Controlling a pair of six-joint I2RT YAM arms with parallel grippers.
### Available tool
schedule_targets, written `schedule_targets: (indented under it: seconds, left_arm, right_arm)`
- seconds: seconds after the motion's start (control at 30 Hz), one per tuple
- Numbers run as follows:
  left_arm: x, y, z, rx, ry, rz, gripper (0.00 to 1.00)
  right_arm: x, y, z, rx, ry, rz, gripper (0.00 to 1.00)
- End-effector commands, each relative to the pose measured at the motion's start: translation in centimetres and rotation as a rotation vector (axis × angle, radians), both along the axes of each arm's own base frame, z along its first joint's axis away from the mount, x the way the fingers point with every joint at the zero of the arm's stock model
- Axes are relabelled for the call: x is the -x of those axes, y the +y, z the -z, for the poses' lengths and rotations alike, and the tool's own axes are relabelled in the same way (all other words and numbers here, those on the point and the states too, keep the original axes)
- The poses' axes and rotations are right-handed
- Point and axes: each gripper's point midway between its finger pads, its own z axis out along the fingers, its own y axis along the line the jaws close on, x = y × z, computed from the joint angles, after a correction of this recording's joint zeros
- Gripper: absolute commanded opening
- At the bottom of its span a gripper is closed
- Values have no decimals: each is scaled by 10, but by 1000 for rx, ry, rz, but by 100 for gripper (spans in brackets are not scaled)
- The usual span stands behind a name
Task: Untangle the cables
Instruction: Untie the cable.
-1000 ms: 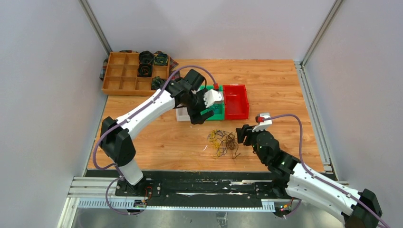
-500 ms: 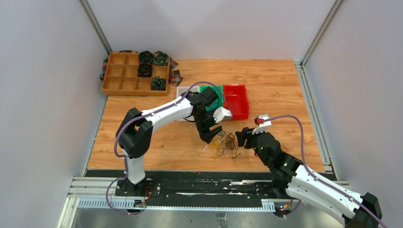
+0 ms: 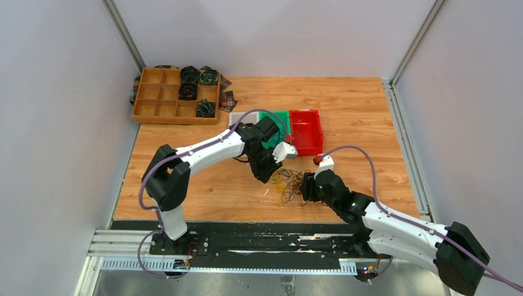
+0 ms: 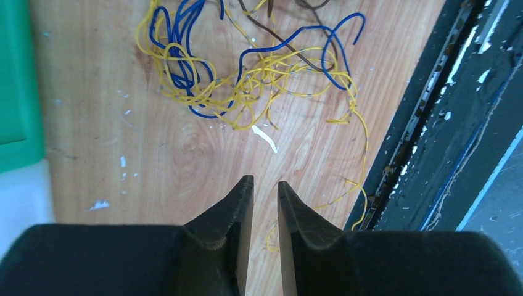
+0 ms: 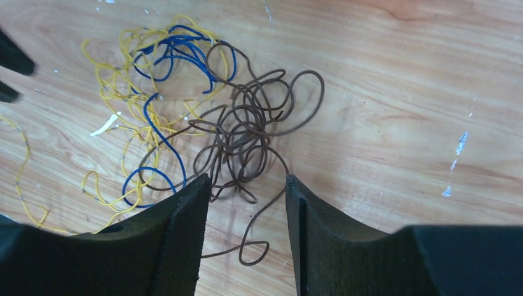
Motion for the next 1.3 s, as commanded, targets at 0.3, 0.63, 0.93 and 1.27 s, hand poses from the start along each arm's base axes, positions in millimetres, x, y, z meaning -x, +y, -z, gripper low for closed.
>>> schedule_targets:
  seconds: [0.3,0.63,0.93,1.27]
  left_arm:
    - [-2,15,-63,64,-172,47,26]
    - [-21,12,-90,77,-272,11,65]
    - [-25,16,-103,89,-327,22,75]
    - [-23,17,-110,102,-342,20,75]
  right_arm:
    - [-30,-6,-28,-244,15,116,54]
    - [-34,-1,-9,-261,122,100,48]
    - [-59,4,-14,-292,86,132,43]
    - [-68,2,-9,-333,98,162,26]
